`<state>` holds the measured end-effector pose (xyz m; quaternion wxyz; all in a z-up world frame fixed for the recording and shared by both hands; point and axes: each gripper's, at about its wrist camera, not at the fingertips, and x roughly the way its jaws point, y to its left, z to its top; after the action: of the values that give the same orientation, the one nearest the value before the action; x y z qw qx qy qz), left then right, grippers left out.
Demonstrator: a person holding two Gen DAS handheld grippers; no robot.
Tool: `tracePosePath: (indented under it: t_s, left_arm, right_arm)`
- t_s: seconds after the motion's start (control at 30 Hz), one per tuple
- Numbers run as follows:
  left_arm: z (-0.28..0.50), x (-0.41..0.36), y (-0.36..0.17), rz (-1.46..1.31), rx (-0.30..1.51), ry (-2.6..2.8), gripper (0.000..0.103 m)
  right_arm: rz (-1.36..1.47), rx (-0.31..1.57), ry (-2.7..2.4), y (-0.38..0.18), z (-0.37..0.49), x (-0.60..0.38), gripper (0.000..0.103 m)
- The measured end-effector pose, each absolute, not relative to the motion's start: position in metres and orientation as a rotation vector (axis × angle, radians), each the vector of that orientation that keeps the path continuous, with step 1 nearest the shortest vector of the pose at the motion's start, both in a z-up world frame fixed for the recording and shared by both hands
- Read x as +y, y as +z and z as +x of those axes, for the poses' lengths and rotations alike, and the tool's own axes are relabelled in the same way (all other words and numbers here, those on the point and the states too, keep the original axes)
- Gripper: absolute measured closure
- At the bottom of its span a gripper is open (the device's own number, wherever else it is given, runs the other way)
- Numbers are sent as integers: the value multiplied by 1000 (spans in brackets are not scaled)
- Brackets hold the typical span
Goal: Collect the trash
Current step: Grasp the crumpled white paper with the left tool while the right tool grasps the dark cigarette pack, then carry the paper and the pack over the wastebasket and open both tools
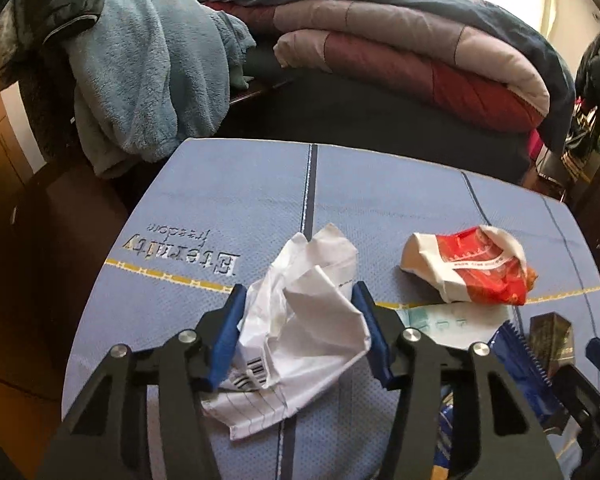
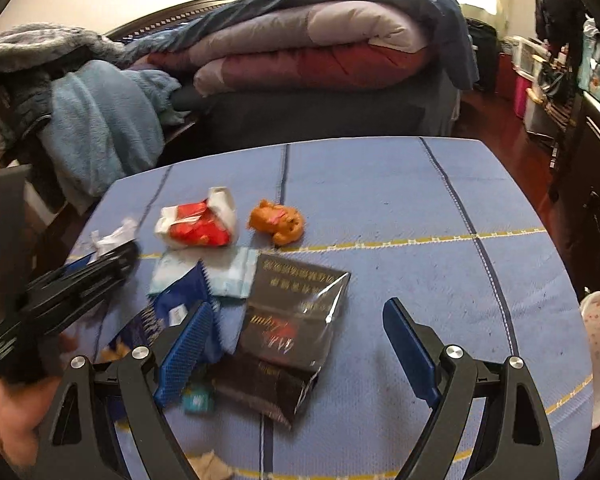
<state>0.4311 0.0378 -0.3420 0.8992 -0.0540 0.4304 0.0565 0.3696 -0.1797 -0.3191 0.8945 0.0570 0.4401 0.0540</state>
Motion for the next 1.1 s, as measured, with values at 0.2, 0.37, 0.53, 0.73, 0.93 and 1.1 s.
tracePosePath:
  t_s: [0.2,0.37,0.53,0.73,0.93,1.1]
  left_arm:
    - [421,42,-331,-128,866,120,49]
    - [415,46,-320,-131,834,135,49]
    - [402,50,-307,-131,802,150,49]
    - [384,56,-291,-123,768,177,49]
    - [359,48,-271,-122,736,153,49]
    - [338,27,-253,-115,699,92,49]
  right_arm:
    - [121,944,64,-327,380,-181,27]
    - [142,984,76,-336,387,-181,47]
    - [136,949,75,-327,379,-185,50]
    - [144,933,73,-315,365,-197,50]
    - [152,898,83,-299,343,-211,51]
    - [155,867,88,-286,319,-227,51]
